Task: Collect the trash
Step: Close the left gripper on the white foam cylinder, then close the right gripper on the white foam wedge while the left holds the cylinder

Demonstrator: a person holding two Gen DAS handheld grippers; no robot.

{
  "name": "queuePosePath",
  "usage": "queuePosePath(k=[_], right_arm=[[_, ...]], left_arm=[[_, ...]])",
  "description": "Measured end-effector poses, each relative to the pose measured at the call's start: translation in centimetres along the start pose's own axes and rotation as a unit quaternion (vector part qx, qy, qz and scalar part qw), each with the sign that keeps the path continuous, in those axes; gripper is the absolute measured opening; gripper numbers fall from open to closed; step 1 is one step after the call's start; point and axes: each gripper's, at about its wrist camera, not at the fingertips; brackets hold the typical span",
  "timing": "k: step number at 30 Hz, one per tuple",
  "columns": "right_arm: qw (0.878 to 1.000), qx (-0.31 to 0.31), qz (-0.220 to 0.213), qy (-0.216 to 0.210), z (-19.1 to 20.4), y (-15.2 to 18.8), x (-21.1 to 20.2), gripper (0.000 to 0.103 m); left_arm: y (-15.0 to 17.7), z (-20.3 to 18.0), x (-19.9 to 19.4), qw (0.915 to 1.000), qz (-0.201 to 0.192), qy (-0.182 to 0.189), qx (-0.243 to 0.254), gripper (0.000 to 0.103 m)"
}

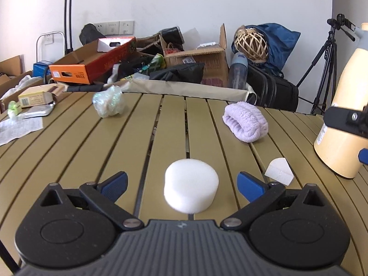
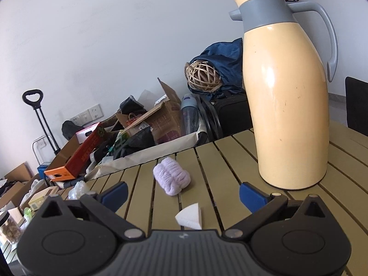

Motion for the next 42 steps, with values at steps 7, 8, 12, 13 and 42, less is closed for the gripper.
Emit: queuePosePath(k=[7, 8, 12, 13, 42], right_arm=[[0.999, -0.004, 0.023, 0.026, 0.1, -0.4, 2.8, 0.103], [0.999, -0.006, 0.025, 0.027, 0.1, -0.4, 3.1, 0.103], [0.999, -0.007, 0.029, 0.013, -0.1, -0.3, 3.9, 0.103], [0.999, -0.006, 0.031, 0.012, 0.0, -0.3, 4.1, 0.103], [0.985, -0.124, 0.105, 0.059, 3.5, 1.8, 9.3, 0.097]], left_arm=[[-0.3, -0.7, 2.5, 0.9992, 0.036, -0.012, 0.01, 0.103], [-0.3, -0.7, 2.7, 0.9991, 0.04, -0.013, 0.009, 0.103], [-0.3, -0.5, 3.1, 0.9987, 0.05, -0.009, 0.007, 0.087], [-0.2, -0.5, 3.2, 0.9986, 0.052, -0.008, 0.008, 0.084], [-1.4, 3.6, 0.3, 0.9992, 0.001, -0.011, -0.038, 0.056]])
Point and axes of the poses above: each gripper's, at about its wrist camera, not at the fingertips, and x roughly the way its jaws point, z to its left, y to its underside, and after that the axes turned 7 degrees about z, right-handed
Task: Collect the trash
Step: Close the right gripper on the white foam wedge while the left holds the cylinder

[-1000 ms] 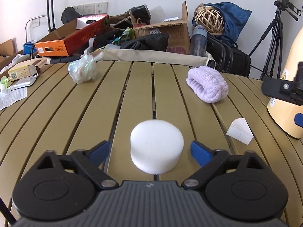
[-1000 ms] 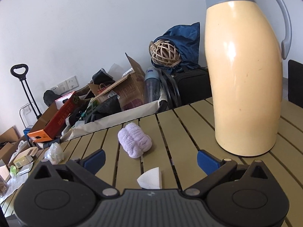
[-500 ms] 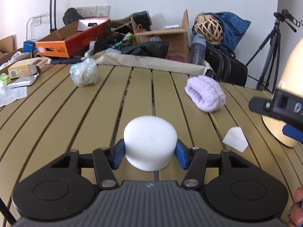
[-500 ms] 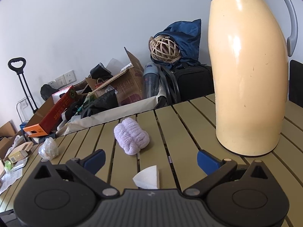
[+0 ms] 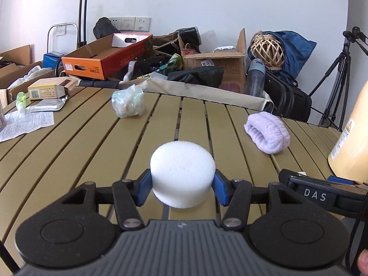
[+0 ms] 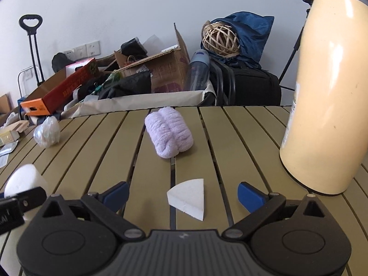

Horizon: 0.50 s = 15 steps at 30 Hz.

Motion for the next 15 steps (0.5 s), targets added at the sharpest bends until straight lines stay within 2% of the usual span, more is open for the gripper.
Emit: queuePosePath(k=[8, 10, 15], right_arm=[[0.999, 0.013, 0.021, -0.02, -0.6, 0.1, 1.2, 0.084], [0.999, 0.01, 0.023, -0.024, -0.5, 0.2, 1.4, 0.078], [0.999, 0.014, 0.028, -0.027, -0.8, 0.3, 1.7, 0.053]], left_arm=[[-0.1, 0.8, -0.4, 1.0, -0.004, -0.005, -0.003, 0.056], [-0.2, 0.8, -0.5, 1.0, -0.006, -0.005, -0.003, 0.056], [-0.1, 0.8, -0.5, 1.0, -0.005, -0.005, -0.003, 0.056]])
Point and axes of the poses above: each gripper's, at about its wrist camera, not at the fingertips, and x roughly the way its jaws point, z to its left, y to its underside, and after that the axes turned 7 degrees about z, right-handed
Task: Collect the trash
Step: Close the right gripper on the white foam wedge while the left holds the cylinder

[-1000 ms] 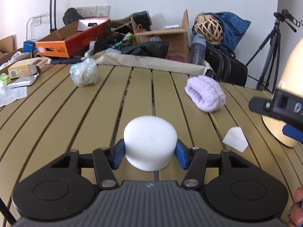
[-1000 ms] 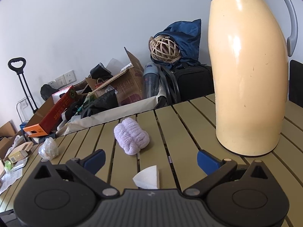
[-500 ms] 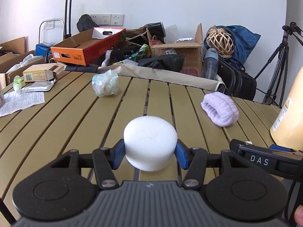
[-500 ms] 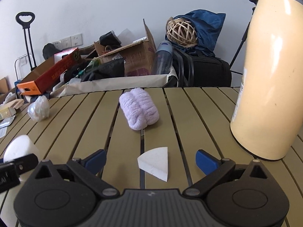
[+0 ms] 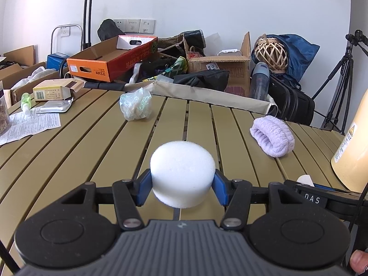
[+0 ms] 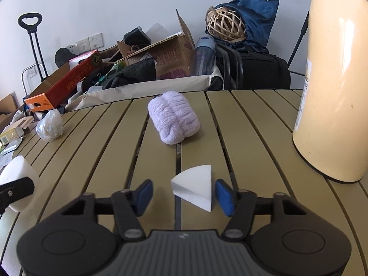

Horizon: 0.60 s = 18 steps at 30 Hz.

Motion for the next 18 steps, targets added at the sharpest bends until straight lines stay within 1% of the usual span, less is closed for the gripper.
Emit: queuePosePath(k=[1, 2, 5, 13, 18], right_arm=[[1.0, 0.001, -0.001, 0.001, -0.1, 0.0, 0.0, 0.052], [1.0, 0.003, -0.001, 0.0, -0.1, 0.0, 0.0, 0.049], [1.0, 0.011, -0.004, -0.007, -0.4, 0.0, -0.1, 0.036], [0.999, 0.036, -0.017, -0.029, -1.3, 0.1, -0.6, 0.032], [0.998, 0.037, -0.032, -0.037, -1.3, 0.2, -1.4, 0.031]], left_arm=[[0.0, 0.0, 0.0, 1.0, 0.0, 0.0, 0.0, 0.056], [0.0, 0.0, 0.0, 1.0, 0.001, 0.0, 0.0, 0.056], [0.0, -0.1, 0.1, 1.0, 0.001, -0.001, 0.0, 0.056], [0.1, -0.1, 0.0, 1.0, -0.001, 0.002, 0.002, 0.056], [0.1, -0.1, -0.7, 1.0, -0.006, 0.005, 0.002, 0.056]])
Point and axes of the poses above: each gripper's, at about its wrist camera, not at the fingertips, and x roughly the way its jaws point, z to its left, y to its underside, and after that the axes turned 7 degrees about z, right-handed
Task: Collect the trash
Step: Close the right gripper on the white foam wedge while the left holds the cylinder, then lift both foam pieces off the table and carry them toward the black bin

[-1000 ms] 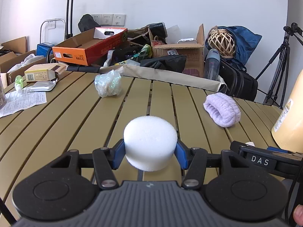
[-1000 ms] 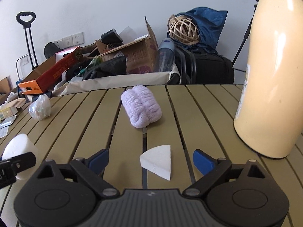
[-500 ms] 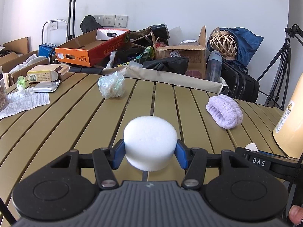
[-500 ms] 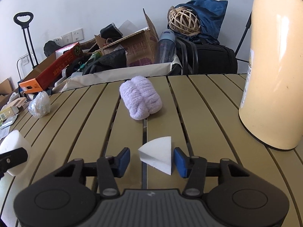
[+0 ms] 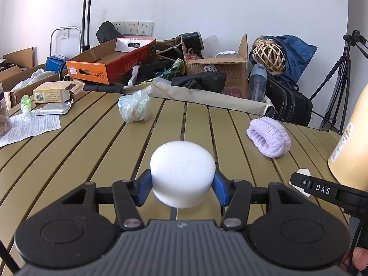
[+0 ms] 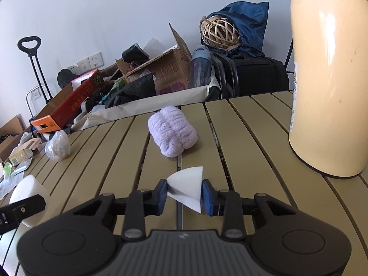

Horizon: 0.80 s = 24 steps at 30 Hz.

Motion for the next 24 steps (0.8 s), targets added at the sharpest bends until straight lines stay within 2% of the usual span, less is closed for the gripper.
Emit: queuePosePath(k=[7, 19, 24], right_arm=[[1.0, -0.01, -0.01, -0.011, 0.7, 0.3, -1.5, 0.03], [0.997, -0.034, -0.048, -0.051, 2.6, 1.3, -7.0, 0.03], [0.995, -0.051, -0.064, -0.055, 3.7, 2.1, -9.5, 0.03]], left_arm=[[0.0, 0.0, -2.2, 0.9999, -0.012, 0.009, -0.007, 0.056], [0.9, 0.0, -7.5, 0.9988, -0.042, 0.021, -0.011, 0.056], [1.7, 0.4, -9.6, 0.998, -0.057, 0.025, -0.011, 0.056]])
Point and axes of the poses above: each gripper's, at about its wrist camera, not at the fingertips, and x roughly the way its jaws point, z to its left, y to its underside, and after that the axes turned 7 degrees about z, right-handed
